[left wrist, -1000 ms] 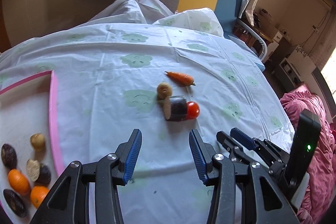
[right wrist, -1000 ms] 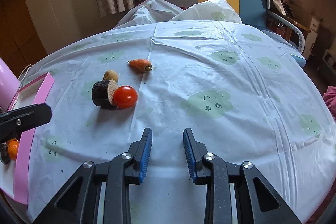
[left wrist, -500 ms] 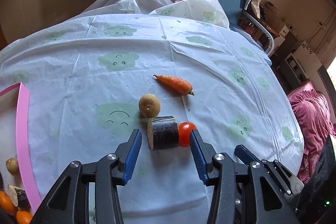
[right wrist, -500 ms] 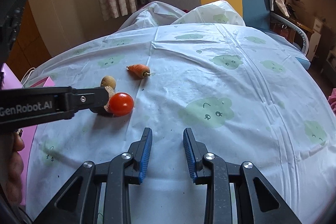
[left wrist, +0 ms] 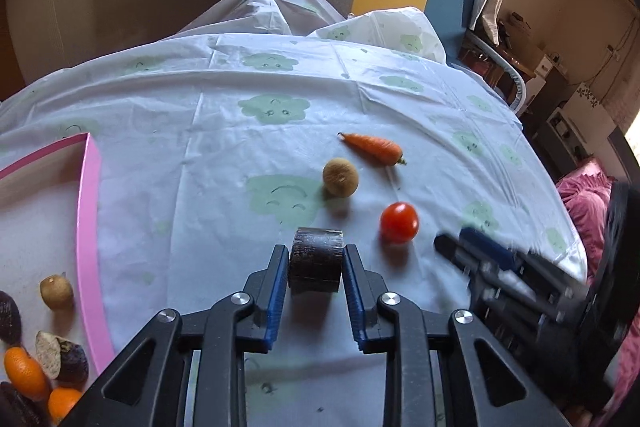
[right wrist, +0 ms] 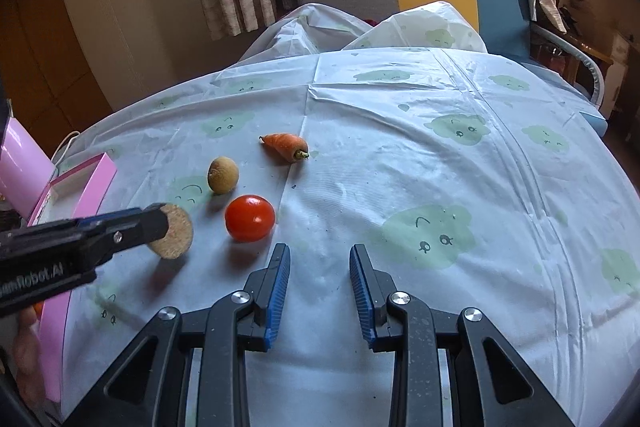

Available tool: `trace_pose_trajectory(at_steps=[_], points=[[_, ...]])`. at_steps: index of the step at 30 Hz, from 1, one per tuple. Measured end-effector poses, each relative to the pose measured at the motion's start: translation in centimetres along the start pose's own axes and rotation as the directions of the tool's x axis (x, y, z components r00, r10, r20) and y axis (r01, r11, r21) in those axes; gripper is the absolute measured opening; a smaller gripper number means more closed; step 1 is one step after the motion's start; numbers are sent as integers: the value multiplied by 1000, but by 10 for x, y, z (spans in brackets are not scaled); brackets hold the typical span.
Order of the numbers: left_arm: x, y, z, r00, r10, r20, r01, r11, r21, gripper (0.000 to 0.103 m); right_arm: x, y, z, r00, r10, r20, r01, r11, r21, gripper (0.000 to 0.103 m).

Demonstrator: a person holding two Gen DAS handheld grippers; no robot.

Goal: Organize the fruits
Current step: 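Grasp the cut eggplant piece with the left gripper while the right grasps the carrot, then carry the eggplant piece into the tray with the left gripper while the right drops the carrot there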

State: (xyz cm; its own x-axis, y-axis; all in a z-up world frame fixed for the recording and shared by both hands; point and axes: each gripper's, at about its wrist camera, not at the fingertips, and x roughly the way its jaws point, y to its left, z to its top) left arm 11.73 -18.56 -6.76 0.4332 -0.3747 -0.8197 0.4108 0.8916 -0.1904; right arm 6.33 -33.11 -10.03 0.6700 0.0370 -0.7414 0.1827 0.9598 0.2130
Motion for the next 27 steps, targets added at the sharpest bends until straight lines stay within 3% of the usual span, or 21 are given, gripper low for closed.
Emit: trace_pose_trajectory(at_steps=[11, 20, 24, 27], points=[[13, 3, 12, 1000, -12, -6, 12, 1000, -27, 29, 30, 13, 57, 998, 54, 14, -53, 997, -48, 32], [23, 9, 15, 999, -38, -14, 37, 997, -61, 32, 67, 24, 71, 999, 39, -38, -44, 989, -142, 34], [24, 9, 14, 999, -40, -8, 40, 997, -63, 31, 71, 23, 72, 998, 44, -48, -50, 988, -146, 26], [23, 9, 14, 999, -41, -5, 41, 997, -61, 31, 71, 23, 73, 998, 45, -47, -51, 988, -148, 25]])
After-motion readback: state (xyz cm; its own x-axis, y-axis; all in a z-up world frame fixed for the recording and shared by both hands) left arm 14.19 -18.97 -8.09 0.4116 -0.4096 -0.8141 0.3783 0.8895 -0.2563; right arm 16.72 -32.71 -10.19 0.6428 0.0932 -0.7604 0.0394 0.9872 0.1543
